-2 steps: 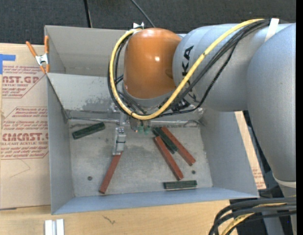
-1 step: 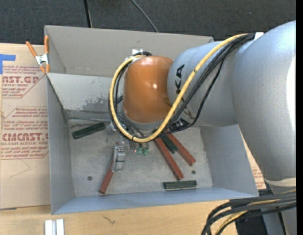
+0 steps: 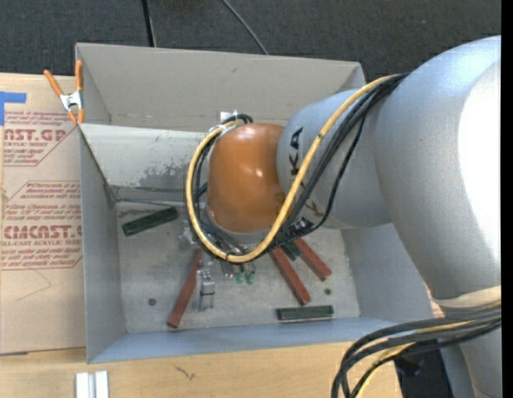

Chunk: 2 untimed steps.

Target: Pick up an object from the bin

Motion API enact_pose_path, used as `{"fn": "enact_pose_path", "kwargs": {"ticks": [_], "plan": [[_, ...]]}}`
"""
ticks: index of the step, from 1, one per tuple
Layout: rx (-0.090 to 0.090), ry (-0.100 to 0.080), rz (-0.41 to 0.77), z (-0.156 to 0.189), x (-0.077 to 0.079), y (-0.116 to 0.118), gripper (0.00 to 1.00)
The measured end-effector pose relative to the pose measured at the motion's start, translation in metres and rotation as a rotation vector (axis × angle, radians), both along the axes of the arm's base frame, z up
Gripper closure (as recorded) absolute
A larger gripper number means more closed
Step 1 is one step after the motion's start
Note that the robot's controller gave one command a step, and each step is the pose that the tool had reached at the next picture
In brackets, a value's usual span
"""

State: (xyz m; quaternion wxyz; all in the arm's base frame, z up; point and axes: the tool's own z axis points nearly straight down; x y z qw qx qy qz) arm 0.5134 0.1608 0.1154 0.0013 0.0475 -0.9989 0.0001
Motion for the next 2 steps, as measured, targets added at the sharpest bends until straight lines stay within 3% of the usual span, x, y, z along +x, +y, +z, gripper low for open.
{"fn": "enact_pose_path", "kwargs": {"ticks": [1, 2], "plan": [[0.003, -0.002, 0.237, -0.037, -0.0095, 0.0227, 1.0], [0.003, -0.003, 0.236, -0.037, -0.0091, 0.0223, 0.0]]}}
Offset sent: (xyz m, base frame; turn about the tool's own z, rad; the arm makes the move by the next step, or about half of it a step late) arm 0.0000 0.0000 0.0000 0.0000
